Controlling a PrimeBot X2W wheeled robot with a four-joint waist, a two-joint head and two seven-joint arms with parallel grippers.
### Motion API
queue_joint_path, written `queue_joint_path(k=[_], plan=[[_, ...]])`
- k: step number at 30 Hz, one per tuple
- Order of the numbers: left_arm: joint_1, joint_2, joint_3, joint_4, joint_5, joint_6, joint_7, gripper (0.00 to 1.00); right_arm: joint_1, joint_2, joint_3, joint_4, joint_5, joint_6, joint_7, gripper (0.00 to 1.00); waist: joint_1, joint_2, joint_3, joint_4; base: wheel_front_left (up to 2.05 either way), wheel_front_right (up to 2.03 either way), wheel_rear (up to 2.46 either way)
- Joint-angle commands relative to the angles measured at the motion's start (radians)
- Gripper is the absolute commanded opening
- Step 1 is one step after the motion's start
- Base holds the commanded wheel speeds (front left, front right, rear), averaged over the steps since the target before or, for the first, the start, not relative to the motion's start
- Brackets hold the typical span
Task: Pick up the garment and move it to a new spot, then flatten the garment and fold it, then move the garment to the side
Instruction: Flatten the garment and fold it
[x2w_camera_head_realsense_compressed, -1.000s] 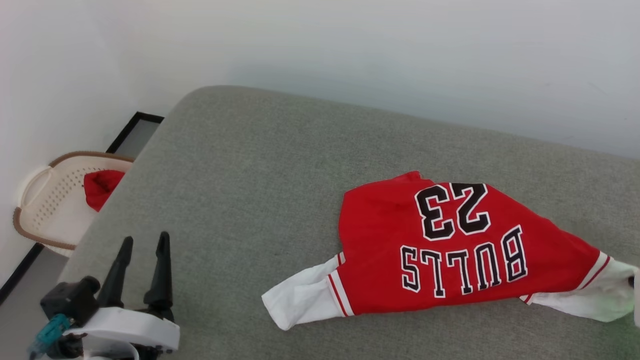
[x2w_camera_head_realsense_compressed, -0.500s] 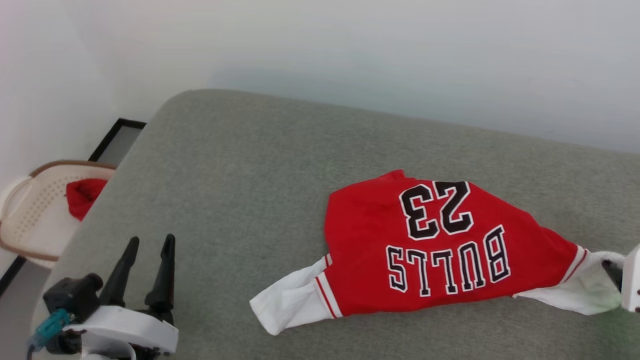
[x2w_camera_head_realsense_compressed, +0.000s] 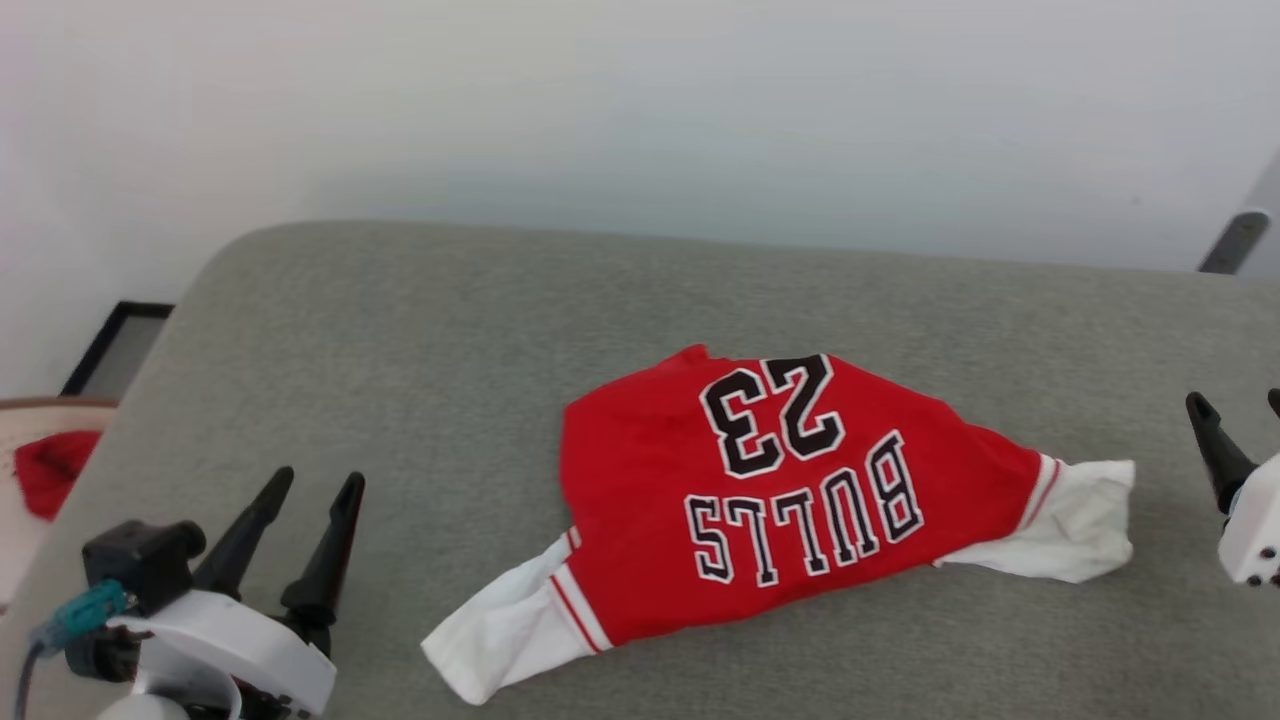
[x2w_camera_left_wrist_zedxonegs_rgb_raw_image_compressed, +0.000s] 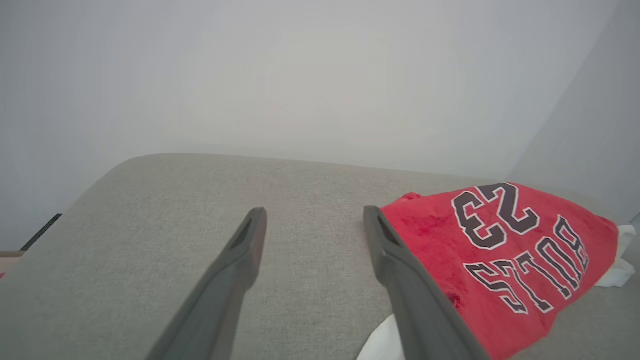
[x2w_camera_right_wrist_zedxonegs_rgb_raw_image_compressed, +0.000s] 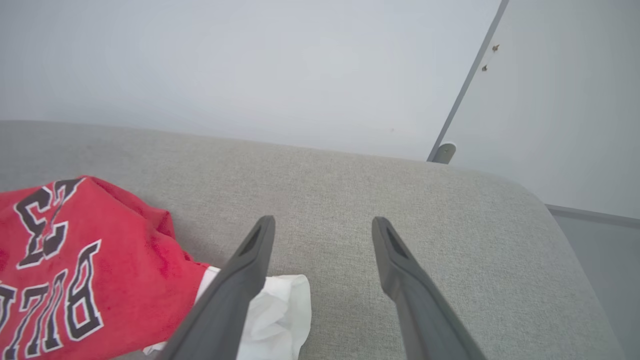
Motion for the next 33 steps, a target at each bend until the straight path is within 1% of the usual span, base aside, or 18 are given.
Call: queue_joint_path(k=[1,5,7,10,13,16,20,24,29,33], plan=[[0.004,0.010,-0.003,-0.013,-0.010,-0.004,0.015,1.00,0.027,0.018,-0.013,-0.018,-0.009,-0.001,-0.034,1.00,0.0000,-0.0001,0.002,-0.044,0.00,0.00,0.00],[0.023,0.044,-0.010,-0.058,-0.054,-0.004,0.082,1.00,0.091,0.064,-0.052,-0.093,-0.064,-0.001,-0.174,1.00,0.0000,-0.0001,0.013,-0.084,0.00,0.00,0.00],[0.033,0.059,-0.015,-0.084,-0.085,-0.004,0.120,1.00,0.125,0.098,-0.070,-0.124,-0.086,-0.001,-0.234,1.00,0.0000,-0.0001,0.020,-0.102,0.00,0.00,0.00],[0.058,0.085,-0.022,-0.116,-0.117,-0.003,0.182,1.00,0.176,0.154,-0.110,-0.164,-0.129,-0.001,-0.303,1.00,0.0000,-0.0001,0.030,-0.121,0.00,0.00,0.00],[0.080,0.097,-0.029,-0.144,-0.150,0.011,0.243,1.00,0.208,0.211,-0.146,-0.182,-0.152,-0.001,-0.349,1.00,0.0000,-0.0001,0.043,-0.135,0.00,0.00,0.00],[0.102,0.116,-0.045,-0.170,-0.166,0.031,0.319,1.00,0.230,0.250,-0.179,-0.192,-0.167,-0.001,-0.368,1.00,0.0000,-0.0001,0.055,-0.144,0.00,0.00,0.00],[0.117,0.124,-0.063,-0.201,-0.190,0.061,0.396,1.00,0.249,0.280,-0.205,-0.216,-0.178,-0.001,-0.376,1.00,0.0000,-0.0001,0.069,-0.149,0.00,0.00,0.00],[0.133,0.125,-0.075,-0.231,-0.221,0.095,0.469,1.00,0.260,0.295,-0.216,-0.232,-0.182,-0.001,-0.371,1.00,0.0000,-0.0001,0.080,-0.155,0.00,0.00,0.00],[0.153,0.133,-0.086,-0.268,-0.240,0.139,0.534,1.00,0.263,0.307,-0.225,-0.240,-0.187,-0.001,-0.367,1.00,0.0000,-0.0001,0.088,-0.154,0.00,0.00,0.00],[0.160,0.139,-0.102,-0.284,-0.237,0.159,0.572,1.00,0.259,0.314,-0.226,-0.242,-0.187,-0.001,-0.361,1.00,0.0000,-0.0001,0.091,-0.152,0.00,0.00,0.00]])
